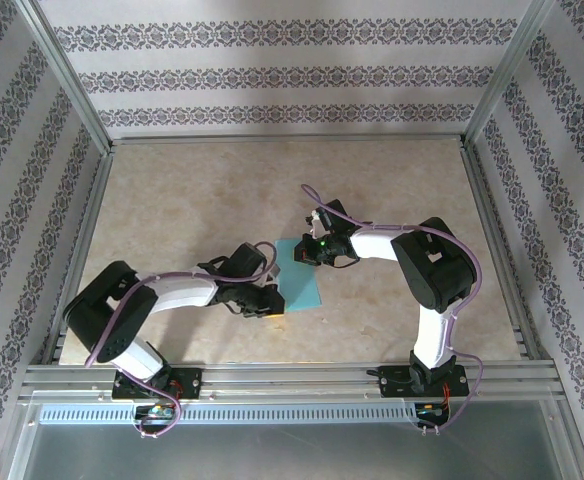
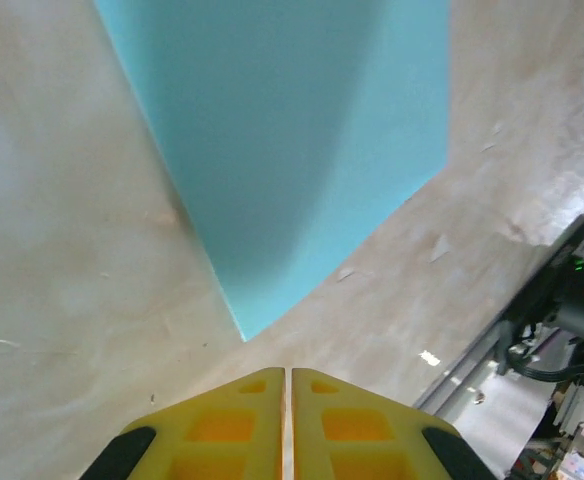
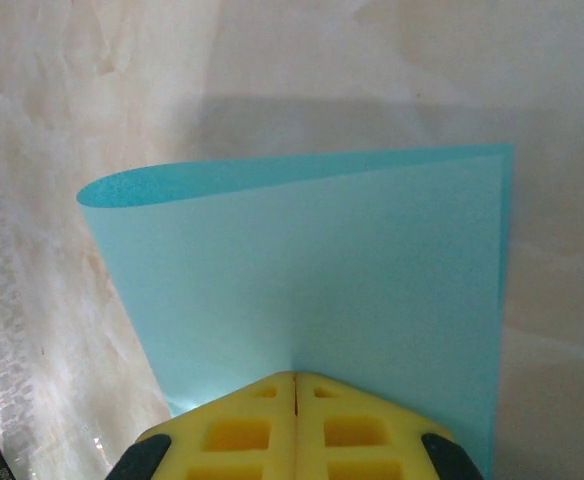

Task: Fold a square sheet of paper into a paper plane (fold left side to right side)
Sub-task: First fold the square sheet of paper in half at the center of the table, then hold the square sheet of paper at the center of the table.

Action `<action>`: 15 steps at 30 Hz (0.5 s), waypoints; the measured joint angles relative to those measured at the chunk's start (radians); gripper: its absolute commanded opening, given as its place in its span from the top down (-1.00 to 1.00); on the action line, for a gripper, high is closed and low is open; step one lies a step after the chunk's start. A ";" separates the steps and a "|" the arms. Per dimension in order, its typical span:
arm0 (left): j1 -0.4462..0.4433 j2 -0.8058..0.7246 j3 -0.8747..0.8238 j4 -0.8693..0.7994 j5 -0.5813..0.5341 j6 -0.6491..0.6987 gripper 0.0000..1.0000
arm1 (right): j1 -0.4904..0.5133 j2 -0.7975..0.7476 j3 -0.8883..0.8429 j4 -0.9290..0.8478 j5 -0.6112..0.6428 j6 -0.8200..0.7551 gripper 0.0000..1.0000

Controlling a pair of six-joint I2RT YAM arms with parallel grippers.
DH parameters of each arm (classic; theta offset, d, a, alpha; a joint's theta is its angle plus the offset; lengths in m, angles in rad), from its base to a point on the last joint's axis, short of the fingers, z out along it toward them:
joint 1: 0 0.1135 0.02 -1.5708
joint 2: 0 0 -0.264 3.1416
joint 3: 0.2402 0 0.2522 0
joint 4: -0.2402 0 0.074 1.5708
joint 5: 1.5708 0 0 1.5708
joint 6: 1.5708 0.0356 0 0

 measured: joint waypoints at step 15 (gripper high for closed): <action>0.097 0.224 0.264 -0.021 -0.013 0.110 0.79 | 0.000 0.000 0.000 0.000 0.000 0.000 1.00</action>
